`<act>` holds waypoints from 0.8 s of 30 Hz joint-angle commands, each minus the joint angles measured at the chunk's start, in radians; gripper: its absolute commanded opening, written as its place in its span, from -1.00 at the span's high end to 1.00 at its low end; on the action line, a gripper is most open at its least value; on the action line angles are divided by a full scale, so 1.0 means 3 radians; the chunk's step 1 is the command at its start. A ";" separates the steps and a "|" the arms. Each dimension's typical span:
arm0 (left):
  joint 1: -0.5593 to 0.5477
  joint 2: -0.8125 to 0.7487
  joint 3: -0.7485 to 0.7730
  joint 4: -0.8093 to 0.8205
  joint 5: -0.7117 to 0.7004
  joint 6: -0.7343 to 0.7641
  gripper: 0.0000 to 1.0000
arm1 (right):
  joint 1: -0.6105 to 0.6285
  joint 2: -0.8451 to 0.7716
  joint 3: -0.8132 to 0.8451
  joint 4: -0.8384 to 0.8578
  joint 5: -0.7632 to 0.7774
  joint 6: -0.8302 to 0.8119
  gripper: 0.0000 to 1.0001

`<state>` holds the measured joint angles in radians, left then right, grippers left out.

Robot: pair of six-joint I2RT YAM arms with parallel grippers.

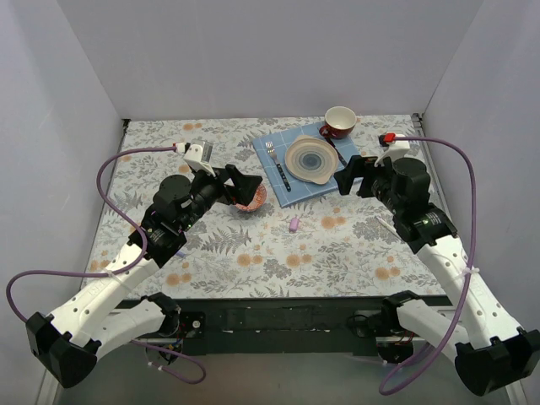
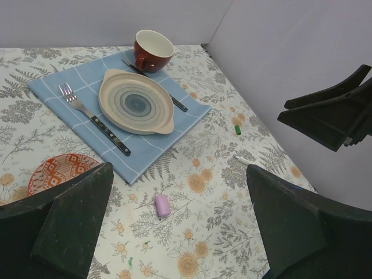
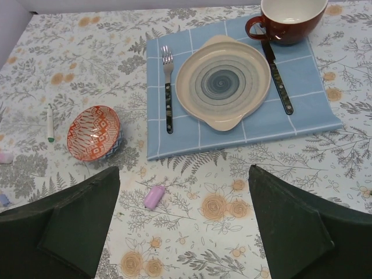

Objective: Insert the pens into the pen caps

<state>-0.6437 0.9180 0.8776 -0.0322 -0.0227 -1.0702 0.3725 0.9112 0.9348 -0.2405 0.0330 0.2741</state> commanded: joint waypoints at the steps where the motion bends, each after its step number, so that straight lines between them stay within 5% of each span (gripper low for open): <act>1: -0.0002 -0.0059 -0.0011 0.0026 -0.0016 0.0044 -0.96 | -0.0004 0.0010 0.0024 0.0035 0.0201 -0.0049 -0.96; 6: -0.0002 -0.0059 -0.0006 0.0026 -0.0006 0.0034 -0.96 | -0.0004 0.0066 -0.0033 0.0086 0.0442 -0.0396 -0.96; 10: 0.0003 -0.0053 0.0005 0.0031 0.0040 0.0019 -0.96 | -0.0004 0.0286 -0.0115 0.0249 0.0615 -0.1187 -0.94; 16: 0.0003 -0.0043 -0.0011 0.0036 0.0060 -0.0007 -0.96 | -0.0030 0.1185 0.0207 -0.0373 0.0968 -0.2354 -0.86; 24: -0.0002 -0.0048 -0.0011 0.0046 0.0071 -0.0022 -0.96 | -0.0648 0.2454 0.0530 -0.1335 0.0463 -0.2703 -0.33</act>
<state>-0.6437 0.9180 0.8776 -0.0292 -0.0135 -1.0782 0.2493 1.5864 1.0584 -0.4770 0.2333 -0.4461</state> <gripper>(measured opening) 0.982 0.704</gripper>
